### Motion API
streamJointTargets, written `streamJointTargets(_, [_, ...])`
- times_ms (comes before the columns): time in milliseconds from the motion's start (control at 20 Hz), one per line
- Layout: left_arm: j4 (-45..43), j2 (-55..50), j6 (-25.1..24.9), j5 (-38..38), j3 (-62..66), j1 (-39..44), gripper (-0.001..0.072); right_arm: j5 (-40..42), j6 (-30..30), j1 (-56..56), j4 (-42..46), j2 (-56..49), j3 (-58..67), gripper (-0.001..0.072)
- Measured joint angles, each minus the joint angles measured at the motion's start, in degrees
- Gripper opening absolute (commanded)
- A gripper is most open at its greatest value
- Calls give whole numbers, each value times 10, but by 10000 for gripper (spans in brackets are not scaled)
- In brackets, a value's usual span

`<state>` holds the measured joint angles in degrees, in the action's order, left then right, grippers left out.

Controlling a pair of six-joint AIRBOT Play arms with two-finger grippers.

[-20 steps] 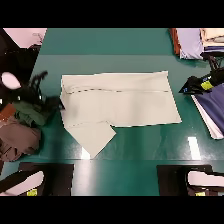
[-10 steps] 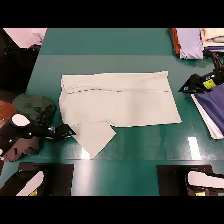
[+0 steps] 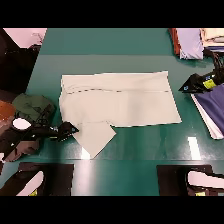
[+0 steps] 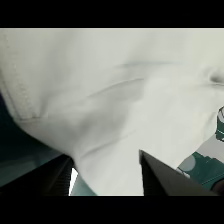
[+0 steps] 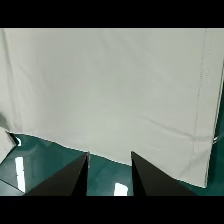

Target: Fold the shirts.

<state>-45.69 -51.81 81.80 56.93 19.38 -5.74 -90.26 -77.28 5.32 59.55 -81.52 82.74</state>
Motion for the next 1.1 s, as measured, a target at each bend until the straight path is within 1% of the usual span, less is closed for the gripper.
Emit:
streamJointTargets(50, [-4, -1, -2, -9, -3, 0, 161, 2, 0, 0, 0, 0, 0, 314])
streamJointTargets(100, [-7, -1, -5, -17, -5, -1, 83, 3, 0, 0, 0, 0, 0, 314])
streamJointTargets(150, [-5, -2, -10, -19, -7, -1, 29, 3, 0, 0, 0, 0, 0, 314])
streamJointTargets(300, [9, -1, -23, -17, -6, -1, 27, 3, 0, 3, 0, 0, 0, 314])
streamJointTargets(450, [20, -1, -40, 12, 8, 0, 27, -16, 0, 24, 0, 4, -9, 313])
streamJointTargets(600, [24, 0, -58, 44, 31, 0, 27, -16, 5, 69, 2, 29, -73, 320])
streamJointTargets(650, [25, -1, -62, 51, 40, 0, 28, -7, 8, 89, 4, 42, -109, 436])
streamJointTargets(700, [26, 0, -65, 56, 48, 0, 28, 7, 10, 110, 5, 53, -145, 569])
streamJointTargets(850, [27, 0, -69, 64, 61, 0, 28, 44, 16, 170, 5, 74, -255, 566])
streamJointTargets(900, [27, -1, -70, 64, 64, 0, 28, 58, 20, 184, 5, 76, -287, 554])
streamJointTargets(950, [27, 0, -71, 66, 65, 0, 28, 70, 25, 192, 4, 75, -312, 466])
streamJointTargets(1000, [27, -1, -71, 66, 66, 0, 28, 84, 29, 197, 1, 73, -335, 443])
streamJointTargets(1100, [28, -1, -72, 67, 68, 0, 28, 114, 35, 197, 0, 66, -366, 443])
